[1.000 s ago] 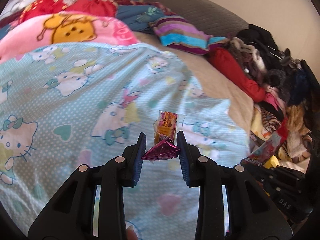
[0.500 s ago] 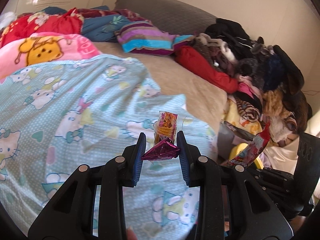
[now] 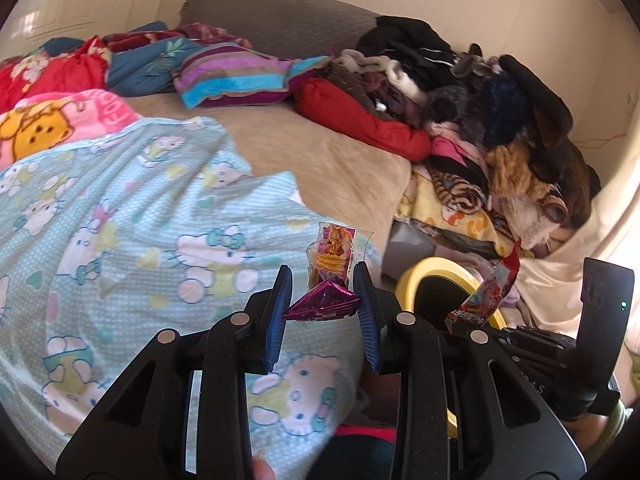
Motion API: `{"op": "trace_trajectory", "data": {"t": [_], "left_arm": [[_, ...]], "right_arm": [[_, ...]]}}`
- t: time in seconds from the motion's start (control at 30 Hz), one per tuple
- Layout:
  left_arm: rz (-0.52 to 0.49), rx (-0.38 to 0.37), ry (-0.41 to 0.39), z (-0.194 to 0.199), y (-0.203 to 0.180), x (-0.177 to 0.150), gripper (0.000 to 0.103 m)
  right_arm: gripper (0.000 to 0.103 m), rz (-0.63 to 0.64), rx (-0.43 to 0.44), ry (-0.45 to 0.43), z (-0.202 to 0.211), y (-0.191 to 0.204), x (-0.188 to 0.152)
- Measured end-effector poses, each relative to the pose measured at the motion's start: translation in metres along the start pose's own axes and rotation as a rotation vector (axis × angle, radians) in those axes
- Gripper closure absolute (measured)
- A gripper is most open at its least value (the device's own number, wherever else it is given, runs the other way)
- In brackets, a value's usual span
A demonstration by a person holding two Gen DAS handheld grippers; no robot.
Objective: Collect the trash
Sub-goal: 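Carry both wrappers over the yellow bin and open both tools to drop them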
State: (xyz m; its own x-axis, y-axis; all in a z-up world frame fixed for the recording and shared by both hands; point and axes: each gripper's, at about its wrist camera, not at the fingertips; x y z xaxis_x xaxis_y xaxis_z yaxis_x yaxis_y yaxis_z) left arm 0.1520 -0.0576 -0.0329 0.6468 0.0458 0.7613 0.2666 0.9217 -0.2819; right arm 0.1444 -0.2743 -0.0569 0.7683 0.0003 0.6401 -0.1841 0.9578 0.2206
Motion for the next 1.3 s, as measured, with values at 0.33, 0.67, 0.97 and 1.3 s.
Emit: {"op": "trace_trajectory", "data": {"t": [0.33,0.67,0.97,1.3], "left_arm": [[-0.084,-0.052,0.005,-0.003,-0.043,-0.004,0.078],[-0.153,-0.092,0.020,-0.006,-0.079,-0.010,0.078],[-0.195,-0.126,0.049,-0.013,-0.103,-0.017,0.078],[-0.269,-0.173,0.098,-0.028,-0.133,-0.032,0.078]], "right_arm": [[0.097,-0.083,-0.040,-0.025,0.020,-0.044,-0.011],[0.097,-0.171,-0.073,-0.049,0.034,-0.085,-0.014],[0.097,-0.238,-0.092,-0.047,0.038,-0.113,-0.018],[0.095,-0.293,-0.103,-0.044,0.039,-0.132,-0.023]]}}
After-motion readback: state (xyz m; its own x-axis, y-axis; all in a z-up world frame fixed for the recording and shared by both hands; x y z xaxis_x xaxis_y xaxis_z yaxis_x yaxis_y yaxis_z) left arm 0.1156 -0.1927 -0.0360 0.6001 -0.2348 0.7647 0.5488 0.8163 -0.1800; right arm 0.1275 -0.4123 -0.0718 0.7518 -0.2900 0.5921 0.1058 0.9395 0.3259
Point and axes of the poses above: each gripper's, at about its wrist camera, not at the fingertips, and z roughly against the way its jaws point, y to its left, x to its top, and after that the axes turned 5 degrees about -z, right-handed
